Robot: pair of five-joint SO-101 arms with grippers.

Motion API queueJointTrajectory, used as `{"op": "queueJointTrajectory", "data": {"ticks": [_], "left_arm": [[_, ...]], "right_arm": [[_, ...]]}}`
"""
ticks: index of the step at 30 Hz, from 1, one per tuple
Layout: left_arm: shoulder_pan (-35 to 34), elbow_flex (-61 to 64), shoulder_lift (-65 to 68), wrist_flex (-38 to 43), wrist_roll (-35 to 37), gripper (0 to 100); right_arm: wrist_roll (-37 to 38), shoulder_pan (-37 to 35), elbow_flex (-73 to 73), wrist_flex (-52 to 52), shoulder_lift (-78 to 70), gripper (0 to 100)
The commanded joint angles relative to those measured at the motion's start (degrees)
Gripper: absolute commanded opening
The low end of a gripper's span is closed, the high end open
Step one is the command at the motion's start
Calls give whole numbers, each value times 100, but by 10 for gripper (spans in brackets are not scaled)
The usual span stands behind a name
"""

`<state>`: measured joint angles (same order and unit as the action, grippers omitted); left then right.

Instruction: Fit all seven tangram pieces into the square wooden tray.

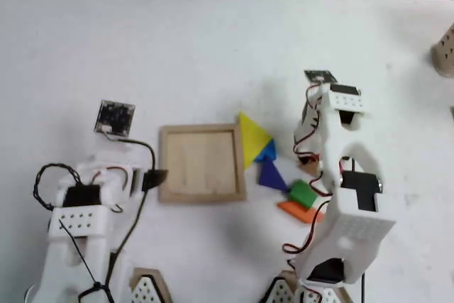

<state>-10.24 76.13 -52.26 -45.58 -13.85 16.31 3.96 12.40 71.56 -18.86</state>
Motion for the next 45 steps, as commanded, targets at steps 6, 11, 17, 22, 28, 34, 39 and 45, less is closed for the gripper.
{"op": "queueJointTrajectory", "data": {"ticks": [6,11,17,22,28,34,39,45], "left_arm": [[48,-44,-31,53,-53,388],[48,-44,-31,53,-53,388],[57,-44,-31,53,-53,388],[48,-44,-31,53,-53,388],[40,-44,-31,53,-53,388],[40,-44,-31,53,-53,388],[40,-44,-31,53,-53,388],[40,-44,-31,53,-53,388]], "right_arm": [[123,-40,-360,-101,66,354],[105,-338,-369,110,75,423],[97,-312,-396,66,75,423],[149,-303,-360,-127,22,423],[167,-110,-369,-347,13,423],[378,-40,-360,-391,13,402],[422,-40,-343,-365,13,309],[431,-31,-264,-163,13,308]]}}
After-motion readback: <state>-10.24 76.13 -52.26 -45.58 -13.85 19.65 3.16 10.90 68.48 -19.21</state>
